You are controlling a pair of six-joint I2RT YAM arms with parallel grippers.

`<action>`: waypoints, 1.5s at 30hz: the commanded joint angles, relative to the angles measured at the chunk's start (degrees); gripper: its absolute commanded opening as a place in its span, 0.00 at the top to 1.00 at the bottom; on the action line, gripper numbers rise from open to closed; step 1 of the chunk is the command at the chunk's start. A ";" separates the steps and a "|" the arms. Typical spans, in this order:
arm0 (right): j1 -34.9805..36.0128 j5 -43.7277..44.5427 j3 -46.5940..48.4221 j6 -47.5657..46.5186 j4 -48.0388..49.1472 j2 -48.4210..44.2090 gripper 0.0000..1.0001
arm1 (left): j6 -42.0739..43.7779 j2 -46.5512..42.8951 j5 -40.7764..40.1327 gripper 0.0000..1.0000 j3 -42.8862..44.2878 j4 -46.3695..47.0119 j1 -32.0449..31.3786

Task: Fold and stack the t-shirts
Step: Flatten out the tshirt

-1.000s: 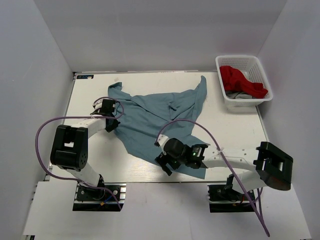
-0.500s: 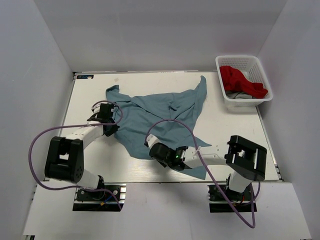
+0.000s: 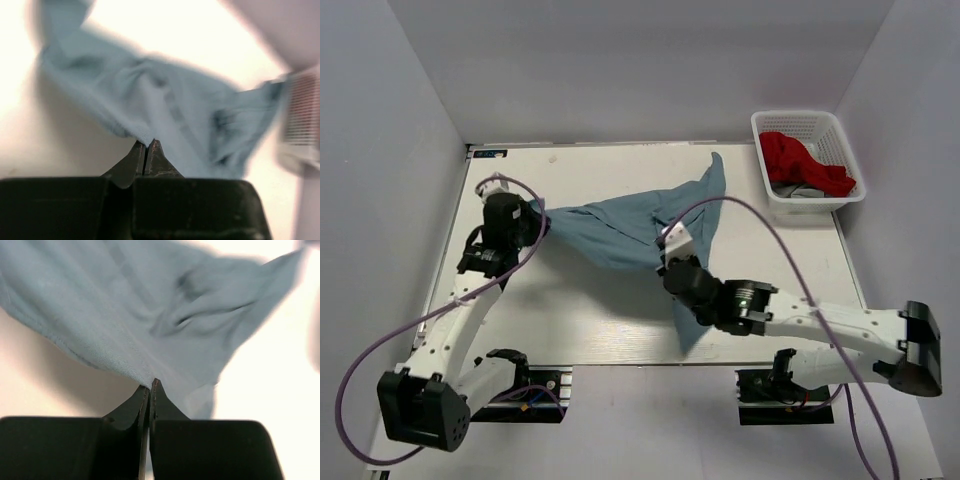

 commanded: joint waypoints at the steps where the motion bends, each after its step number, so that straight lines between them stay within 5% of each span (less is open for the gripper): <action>1: -0.06 12.92 5.59 0.23 -4.31 -6.50 1.00 | -0.21 -4.24 2.85 1.00 8.09 2.09 0.04; 8: 0.20 13.13 19.47 -9.00 -4.30 -12.93 1.00 | 0.93 -2.49 8.73 1.00 21.54 5.52 0.04; 12: 0.11 11.54 20.36 -22.60 9.74 -14.07 1.00 | 2.77 -1.96 8.74 1.00 26.90 6.05 0.04; 21: 0.20 -3.55 37.14 -31.15 8.72 -13.98 1.00 | 9.63 -2.49 14.02 1.00 44.02 3.25 0.04; 30: -0.06 -29.75 61.38 -29.14 -7.45 -10.47 1.00 | 9.02 -4.24 14.36 1.00 57.83 -1.94 0.57; 36: -0.15 -42.83 65.19 -26.24 -9.40 -12.57 1.00 | 8.49 -7.14 12.43 1.00 64.27 -6.17 1.10; 45: -0.24 -44.01 64.22 -23.42 -8.00 -14.07 1.00 | 7.35 -9.43 15.34 1.00 70.51 -9.15 1.62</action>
